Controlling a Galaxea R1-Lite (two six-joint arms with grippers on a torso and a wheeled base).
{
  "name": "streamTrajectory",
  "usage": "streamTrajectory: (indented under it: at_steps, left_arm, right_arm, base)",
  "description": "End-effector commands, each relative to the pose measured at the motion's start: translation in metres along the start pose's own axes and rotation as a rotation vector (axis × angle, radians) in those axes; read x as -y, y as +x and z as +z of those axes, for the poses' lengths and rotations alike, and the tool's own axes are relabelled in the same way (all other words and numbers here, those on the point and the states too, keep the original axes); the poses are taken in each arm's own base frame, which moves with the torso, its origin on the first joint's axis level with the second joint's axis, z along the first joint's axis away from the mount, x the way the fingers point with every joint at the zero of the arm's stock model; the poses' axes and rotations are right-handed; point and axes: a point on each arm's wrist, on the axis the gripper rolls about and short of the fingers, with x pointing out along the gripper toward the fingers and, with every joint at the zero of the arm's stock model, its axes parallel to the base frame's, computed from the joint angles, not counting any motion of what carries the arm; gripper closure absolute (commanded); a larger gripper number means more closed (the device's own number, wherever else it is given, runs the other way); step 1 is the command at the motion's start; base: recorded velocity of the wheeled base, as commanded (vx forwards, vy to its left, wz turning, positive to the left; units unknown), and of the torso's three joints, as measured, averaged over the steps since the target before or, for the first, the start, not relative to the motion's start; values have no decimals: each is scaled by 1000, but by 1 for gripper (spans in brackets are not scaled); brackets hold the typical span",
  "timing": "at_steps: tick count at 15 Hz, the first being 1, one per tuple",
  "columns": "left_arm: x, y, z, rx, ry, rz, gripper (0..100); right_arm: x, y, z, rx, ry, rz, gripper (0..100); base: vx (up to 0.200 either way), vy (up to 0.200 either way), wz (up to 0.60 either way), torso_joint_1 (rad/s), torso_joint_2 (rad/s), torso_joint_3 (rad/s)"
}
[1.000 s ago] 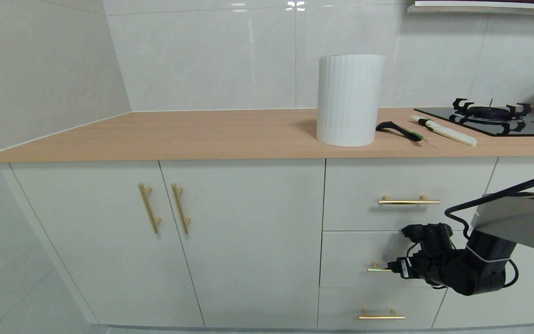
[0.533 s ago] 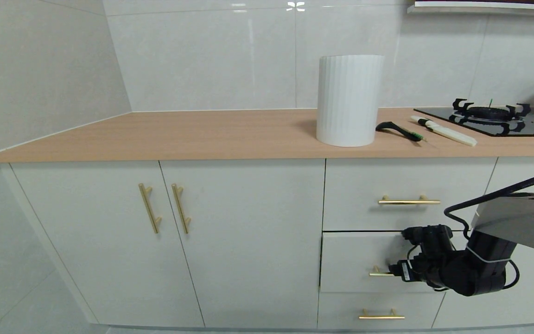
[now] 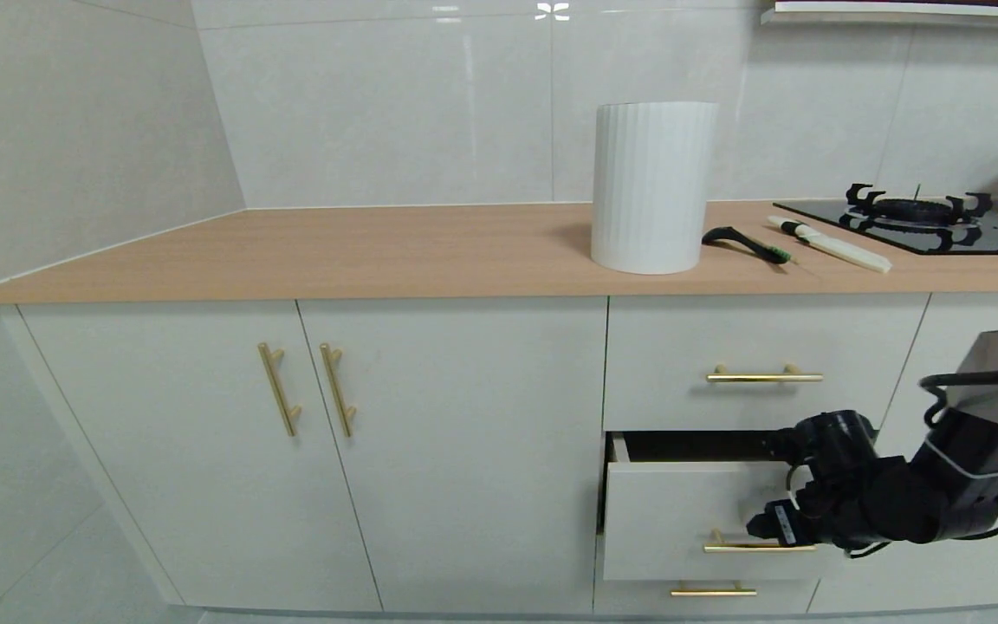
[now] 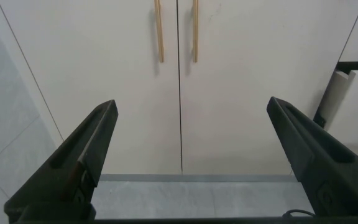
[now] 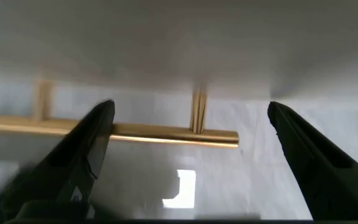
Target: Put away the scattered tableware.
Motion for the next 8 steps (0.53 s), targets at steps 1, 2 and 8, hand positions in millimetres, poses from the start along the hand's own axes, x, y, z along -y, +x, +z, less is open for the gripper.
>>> streamTrajectory:
  at_steps: [1, 2, 8]
  left_arm:
    - [0, 0, 0, 0, -2, 0, 0]
    - [0, 0, 0, 0, -2, 0, 0]
    - [0, 0, 0, 0, 0, 0, 0]
  right_arm:
    - [3, -88, 22, 114, -17, 60, 0]
    - [2, -115, 26, 140, -26, 90, 0]
    - [-13, -145, 34, 234, -16, 139, 0]
  base:
    - [0, 0, 0, 0, 0, 0]
    - [0, 0, 0, 0, 0, 0]
    - [0, 0, 0, 0, 0, 0]
